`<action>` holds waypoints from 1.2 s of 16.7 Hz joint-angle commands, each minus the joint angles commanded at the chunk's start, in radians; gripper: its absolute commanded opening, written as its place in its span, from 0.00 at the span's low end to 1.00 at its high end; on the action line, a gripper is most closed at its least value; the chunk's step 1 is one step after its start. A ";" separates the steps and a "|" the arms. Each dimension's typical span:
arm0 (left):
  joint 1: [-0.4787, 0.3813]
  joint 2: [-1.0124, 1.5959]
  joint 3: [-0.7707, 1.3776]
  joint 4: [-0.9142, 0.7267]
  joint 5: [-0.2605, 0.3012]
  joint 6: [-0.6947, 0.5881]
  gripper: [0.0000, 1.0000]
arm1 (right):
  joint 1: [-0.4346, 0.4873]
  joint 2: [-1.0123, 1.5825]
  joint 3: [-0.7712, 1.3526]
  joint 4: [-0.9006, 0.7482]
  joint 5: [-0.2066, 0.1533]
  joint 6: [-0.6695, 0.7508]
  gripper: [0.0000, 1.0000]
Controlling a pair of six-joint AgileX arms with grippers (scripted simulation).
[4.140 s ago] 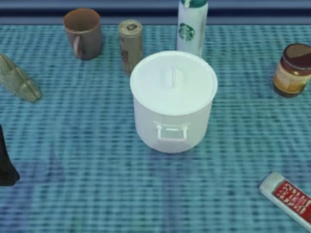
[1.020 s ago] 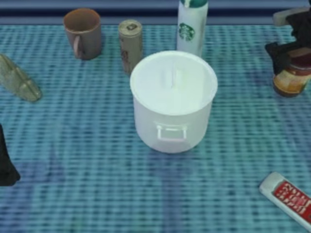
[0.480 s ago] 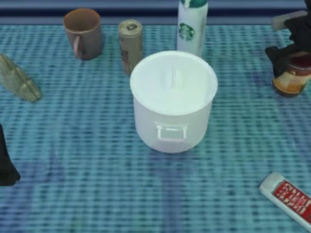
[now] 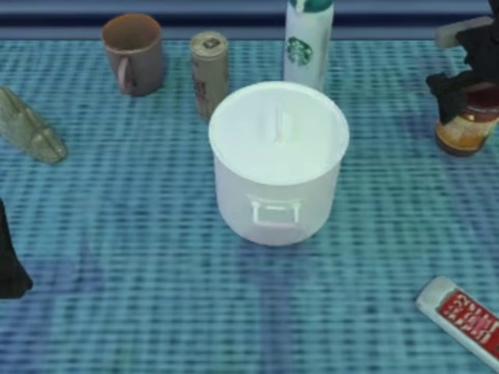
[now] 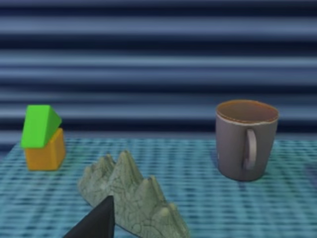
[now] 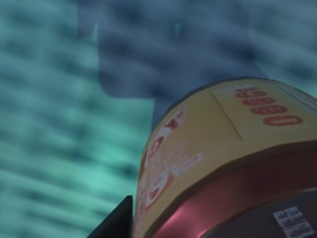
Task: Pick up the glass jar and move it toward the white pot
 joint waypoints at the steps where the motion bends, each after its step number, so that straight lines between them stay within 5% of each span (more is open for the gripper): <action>1: 0.000 0.000 0.000 0.000 0.000 0.000 1.00 | 0.000 0.000 0.000 0.000 0.000 0.000 0.10; 3: 0.000 0.000 0.000 0.000 0.000 0.000 1.00 | 0.000 0.000 0.000 0.000 0.000 0.000 0.00; 13: 0.000 0.000 0.000 0.000 0.000 0.000 1.00 | -0.002 -0.015 -0.015 0.000 -0.001 0.002 0.00; 20: 0.000 0.000 0.000 0.000 0.000 0.000 1.00 | 0.010 -0.342 -0.332 0.003 -0.004 0.007 0.00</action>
